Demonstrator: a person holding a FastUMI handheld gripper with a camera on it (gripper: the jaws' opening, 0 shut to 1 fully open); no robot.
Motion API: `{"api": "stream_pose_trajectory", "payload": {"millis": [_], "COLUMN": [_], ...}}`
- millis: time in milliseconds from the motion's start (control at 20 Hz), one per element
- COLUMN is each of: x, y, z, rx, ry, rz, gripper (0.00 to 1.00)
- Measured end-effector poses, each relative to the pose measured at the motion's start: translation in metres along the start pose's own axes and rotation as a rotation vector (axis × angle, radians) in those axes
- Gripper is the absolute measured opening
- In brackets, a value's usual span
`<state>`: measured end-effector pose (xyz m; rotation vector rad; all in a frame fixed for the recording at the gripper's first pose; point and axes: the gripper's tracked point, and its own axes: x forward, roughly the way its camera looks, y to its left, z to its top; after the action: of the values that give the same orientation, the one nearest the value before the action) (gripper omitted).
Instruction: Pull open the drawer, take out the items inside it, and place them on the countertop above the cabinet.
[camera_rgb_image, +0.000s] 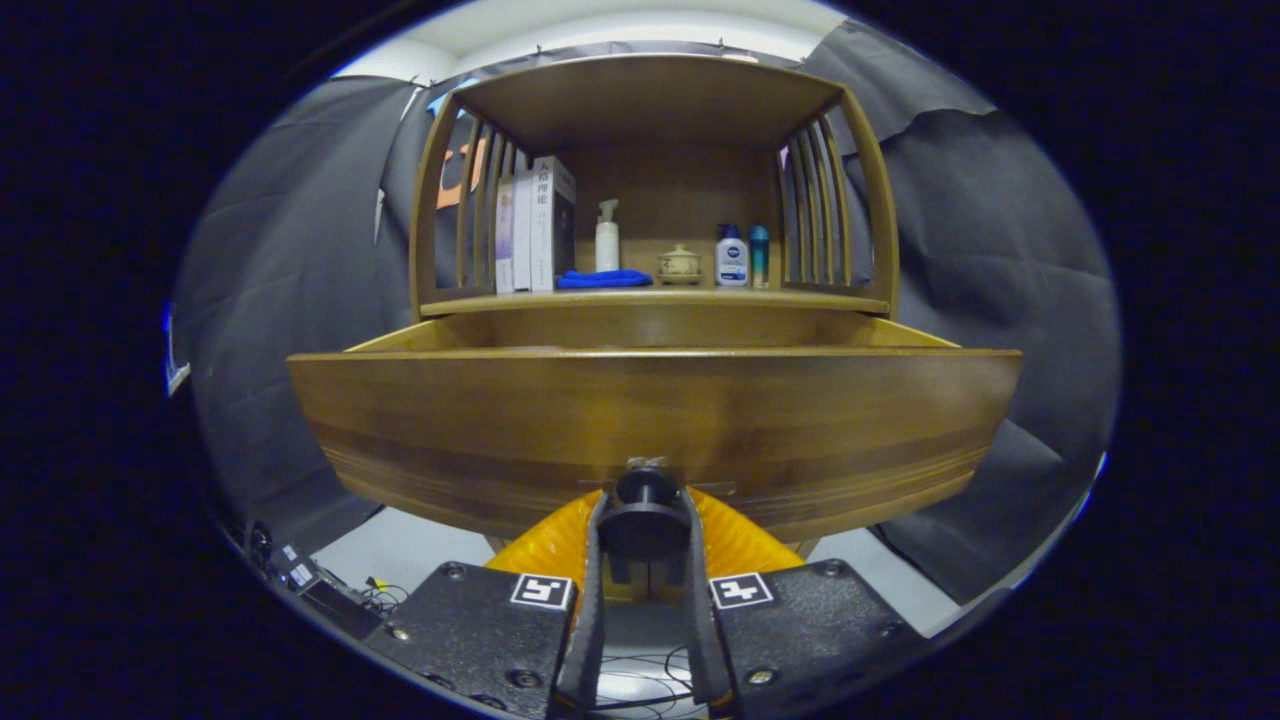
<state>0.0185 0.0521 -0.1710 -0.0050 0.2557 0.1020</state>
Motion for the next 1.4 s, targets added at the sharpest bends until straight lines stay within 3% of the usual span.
{"api": "stream_pose_trajectory", "payload": {"millis": [600, 850, 1000, 1400], "x": [-0.026, -0.052, -0.071, -0.098], "y": [0.001, -0.021, -0.03, -0.054], "z": [-0.015, 0.001, 0.026, 0.133], "rx": [0.023, 0.005, 0.064, 0.081], "ry": [0.037, -0.044, -0.088, -0.241], "rz": [0.026, -0.024, -0.032, -0.02], "gripper": [0.38, 0.77, 1.0, 1.0]}}
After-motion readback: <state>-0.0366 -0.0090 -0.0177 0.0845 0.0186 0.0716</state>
